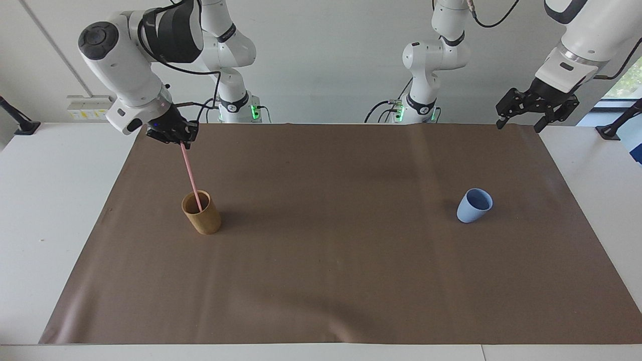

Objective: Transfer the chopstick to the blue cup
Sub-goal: 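Grasp the pink straw with the right gripper and pull it out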

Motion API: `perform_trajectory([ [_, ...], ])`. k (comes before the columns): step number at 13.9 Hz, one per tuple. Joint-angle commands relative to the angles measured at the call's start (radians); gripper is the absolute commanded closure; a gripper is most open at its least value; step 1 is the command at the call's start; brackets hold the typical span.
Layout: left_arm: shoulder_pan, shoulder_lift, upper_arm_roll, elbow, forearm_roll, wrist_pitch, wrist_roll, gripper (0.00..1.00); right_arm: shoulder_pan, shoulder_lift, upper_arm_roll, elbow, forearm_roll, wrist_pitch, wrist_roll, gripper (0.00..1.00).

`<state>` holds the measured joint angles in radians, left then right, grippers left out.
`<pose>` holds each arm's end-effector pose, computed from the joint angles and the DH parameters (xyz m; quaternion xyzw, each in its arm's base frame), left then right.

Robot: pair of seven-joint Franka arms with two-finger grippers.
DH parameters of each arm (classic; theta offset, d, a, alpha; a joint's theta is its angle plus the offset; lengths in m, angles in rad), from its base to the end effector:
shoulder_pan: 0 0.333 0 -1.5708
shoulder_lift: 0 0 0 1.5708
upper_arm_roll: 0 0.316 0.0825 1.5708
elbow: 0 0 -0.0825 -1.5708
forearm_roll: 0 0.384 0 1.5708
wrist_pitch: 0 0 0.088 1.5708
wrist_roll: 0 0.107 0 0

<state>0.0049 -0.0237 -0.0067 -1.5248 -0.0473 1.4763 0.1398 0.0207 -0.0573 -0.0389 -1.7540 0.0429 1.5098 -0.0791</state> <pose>0.5376 -0.0064 0.6509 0.9970 -0.0726 -0.0107 0.0243 0.5222 -0.0052 0.5654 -0.9949 -0.0297 0.0921 0.0271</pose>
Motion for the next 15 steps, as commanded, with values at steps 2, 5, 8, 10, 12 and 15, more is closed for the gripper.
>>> perform_trajectory([
  [2,0.009,-0.025,-0.001,-0.028,-0.013,0.004,0.001,0.0,-0.005,-0.064,0.004,0.097,0.023,-0.155,-0.015,1.0],
  [5,0.009,-0.025,-0.001,-0.028,-0.013,0.004,0.001,0.0,-0.005,-0.108,0.039,0.13,0.023,-0.223,-0.013,1.0],
  [8,0.009,-0.025,-0.001,-0.028,-0.013,0.004,0.001,0.0,-0.004,-0.137,0.111,0.117,0.023,-0.211,0.039,1.0],
  [10,0.009,-0.025,-0.001,-0.028,-0.013,0.004,0.001,0.0,-0.004,-0.133,0.157,0.117,0.023,-0.194,0.094,1.0],
  [12,0.009,-0.025,-0.003,-0.028,-0.013,0.004,0.001,0.0,-0.001,-0.119,0.215,0.108,0.025,-0.158,0.149,1.0],
  [15,0.009,-0.025,-0.001,-0.028,-0.013,0.004,0.001,0.0,0.059,-0.098,0.225,0.102,0.052,-0.103,0.224,1.0],
])
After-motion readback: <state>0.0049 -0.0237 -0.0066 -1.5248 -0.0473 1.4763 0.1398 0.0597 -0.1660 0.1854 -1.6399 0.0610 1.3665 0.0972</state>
